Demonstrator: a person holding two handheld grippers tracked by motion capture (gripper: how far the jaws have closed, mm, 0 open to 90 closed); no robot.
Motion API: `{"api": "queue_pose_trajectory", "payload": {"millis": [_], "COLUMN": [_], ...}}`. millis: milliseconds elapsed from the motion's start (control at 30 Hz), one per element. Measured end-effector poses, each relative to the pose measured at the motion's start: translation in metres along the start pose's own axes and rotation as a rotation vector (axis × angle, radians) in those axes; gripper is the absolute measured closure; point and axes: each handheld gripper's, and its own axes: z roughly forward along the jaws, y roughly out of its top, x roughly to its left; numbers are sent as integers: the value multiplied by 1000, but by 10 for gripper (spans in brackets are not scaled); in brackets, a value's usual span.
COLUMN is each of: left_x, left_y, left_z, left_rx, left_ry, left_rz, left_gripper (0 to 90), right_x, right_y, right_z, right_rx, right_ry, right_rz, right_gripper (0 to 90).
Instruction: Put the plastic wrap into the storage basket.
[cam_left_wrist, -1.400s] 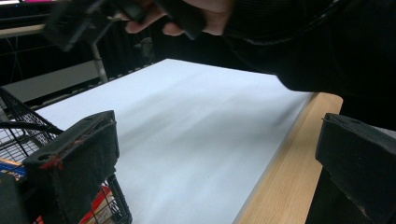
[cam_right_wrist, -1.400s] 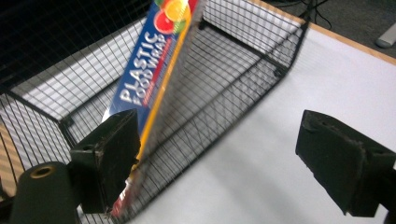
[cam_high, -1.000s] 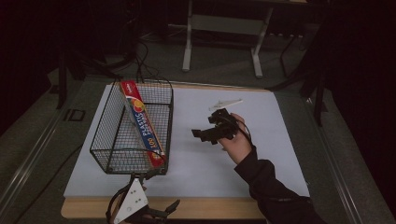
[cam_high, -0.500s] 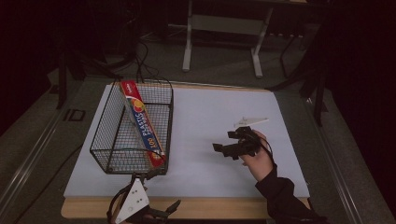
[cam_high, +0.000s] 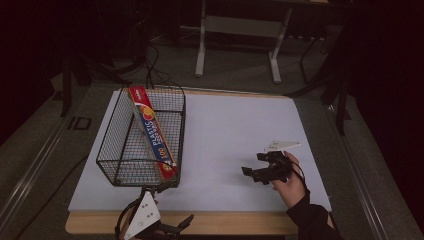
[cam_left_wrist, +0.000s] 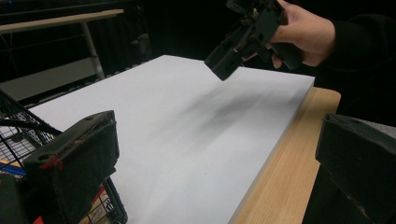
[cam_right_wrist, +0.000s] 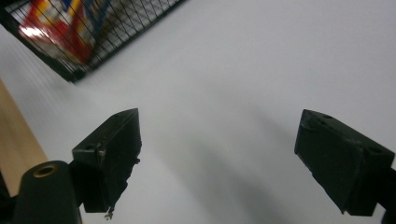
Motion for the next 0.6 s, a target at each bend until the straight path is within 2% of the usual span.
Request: {"api": "queue_pose_trajectory", "payload": {"millis": [300,533,600], "left_x": [0,0,-1], "left_y": [0,0,1], "left_z": [0,0,0], "left_rx": [0,-1,-3], "left_ry": [-3,-5,-5], "left_rz": [3,5,5], "left_gripper": [0,0,0], "right_x": [-5,-7,-9], "right_y": [-18,-27,-28], "right_z": [-3,-5,-5], "right_rx": [22,31,24], "right_ry": [-28,-79,-74], "right_rz": [1,-45,-27], "right_gripper": [143,143,143]}}
